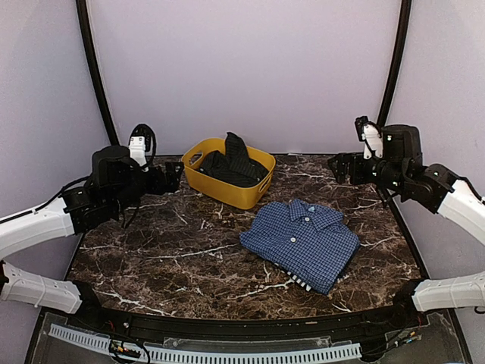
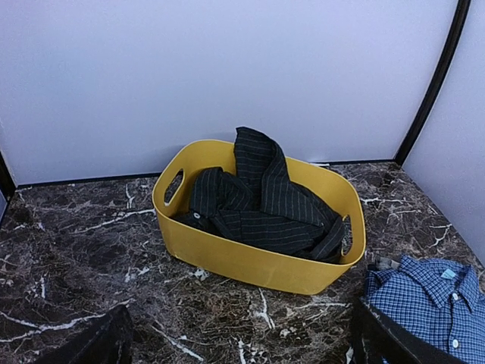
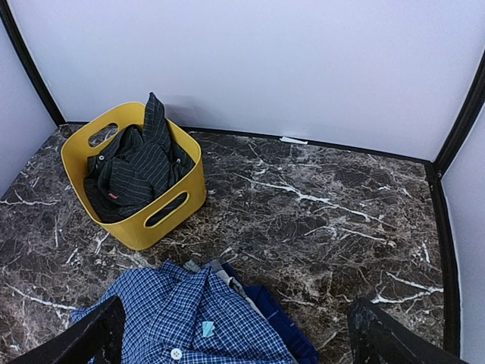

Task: Fold and stack the long sleeve shirts
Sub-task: Move the bin to the corner of the board.

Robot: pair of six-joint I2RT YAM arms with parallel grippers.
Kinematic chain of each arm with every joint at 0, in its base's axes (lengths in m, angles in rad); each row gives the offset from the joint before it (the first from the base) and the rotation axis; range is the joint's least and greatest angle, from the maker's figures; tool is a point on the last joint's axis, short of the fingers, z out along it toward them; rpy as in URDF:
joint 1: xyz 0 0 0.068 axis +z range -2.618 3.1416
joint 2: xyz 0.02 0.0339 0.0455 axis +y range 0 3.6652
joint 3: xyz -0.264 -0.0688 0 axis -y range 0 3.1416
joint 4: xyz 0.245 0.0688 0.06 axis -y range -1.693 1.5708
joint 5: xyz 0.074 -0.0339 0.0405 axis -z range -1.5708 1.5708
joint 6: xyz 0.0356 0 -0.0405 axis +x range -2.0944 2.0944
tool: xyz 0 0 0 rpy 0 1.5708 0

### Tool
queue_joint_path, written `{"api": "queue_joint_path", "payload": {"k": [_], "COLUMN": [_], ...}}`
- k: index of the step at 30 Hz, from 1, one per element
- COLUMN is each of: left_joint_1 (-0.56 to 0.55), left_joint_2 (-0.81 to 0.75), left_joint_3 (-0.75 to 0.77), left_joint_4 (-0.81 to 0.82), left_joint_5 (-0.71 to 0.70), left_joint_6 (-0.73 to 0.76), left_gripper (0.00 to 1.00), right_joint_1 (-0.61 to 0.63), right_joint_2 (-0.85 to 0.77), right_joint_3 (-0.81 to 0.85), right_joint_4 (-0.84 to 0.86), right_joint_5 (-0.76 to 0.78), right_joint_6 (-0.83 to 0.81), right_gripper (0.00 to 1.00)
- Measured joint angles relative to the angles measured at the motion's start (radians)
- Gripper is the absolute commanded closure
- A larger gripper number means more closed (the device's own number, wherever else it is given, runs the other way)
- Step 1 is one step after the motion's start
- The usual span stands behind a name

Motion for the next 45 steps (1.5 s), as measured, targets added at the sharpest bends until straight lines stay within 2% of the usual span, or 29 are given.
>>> {"api": "queue_joint_path", "payload": {"k": [7, 15, 17, 21, 23, 24, 25, 27, 29, 35, 37, 45], "left_joint_1": [0.115, 0.177, 0.185, 0.192, 0.192, 0.192, 0.192, 0.192, 0.194, 0.224, 0.253, 0.451], "left_joint_2": [0.303, 0.687, 0.771, 0.899, 0.931, 0.945, 0.954, 0.96, 0.96, 0.954, 0.946, 0.942], "left_joint_3": [0.192, 0.441, 0.511, 0.608, 0.62, 0.623, 0.626, 0.628, 0.633, 0.665, 0.679, 0.815], "left_joint_4": [-0.087, -0.093, -0.097, -0.113, -0.122, -0.123, -0.123, -0.122, -0.122, -0.162, -0.201, -0.488], "left_joint_5": [0.14, 0.296, 0.324, 0.359, 0.368, 0.373, 0.377, 0.379, 0.378, 0.357, 0.359, 0.393], "left_joint_6": [-0.1, -0.245, -0.279, -0.345, -0.369, -0.382, -0.396, -0.417, -0.418, -0.378, -0.356, -0.161], "left_gripper": [0.01, 0.01, 0.05, 0.22, 0.32, 0.4, 0.44, 0.6, 0.72, 0.96, 1.0, 1.0], "right_joint_1": [0.0, 0.0, 0.0, 0.0, 0.0, 0.0, 0.0, 0.0, 0.0, 0.0, 0.0, 0.0], "right_joint_2": [0.016, 0.034, 0.031, 0.019, 0.012, 0.01, 0.008, 0.008, 0.008, 0.008, 0.008, 0.016], "right_joint_3": [-0.026, -0.067, -0.082, -0.117, -0.134, -0.141, -0.146, -0.155, -0.163, -0.177, -0.186, -0.193], "right_joint_4": [0.013, 0.041, 0.051, 0.058, 0.059, 0.062, 0.063, 0.068, 0.072, 0.087, 0.096, 0.113], "right_joint_5": [-0.06, -0.126, -0.133, -0.14, -0.144, -0.147, -0.148, -0.151, -0.154, -0.164, -0.165, -0.167], "right_joint_6": [0.008, 0.031, 0.032, 0.039, 0.045, 0.046, 0.047, 0.049, 0.049, 0.049, 0.049, 0.044], "right_gripper": [0.01, 0.01, 0.01, 0.01, 0.01, 0.01, 0.01, 0.01, 0.01, 0.01, 0.01, 0.01]}}
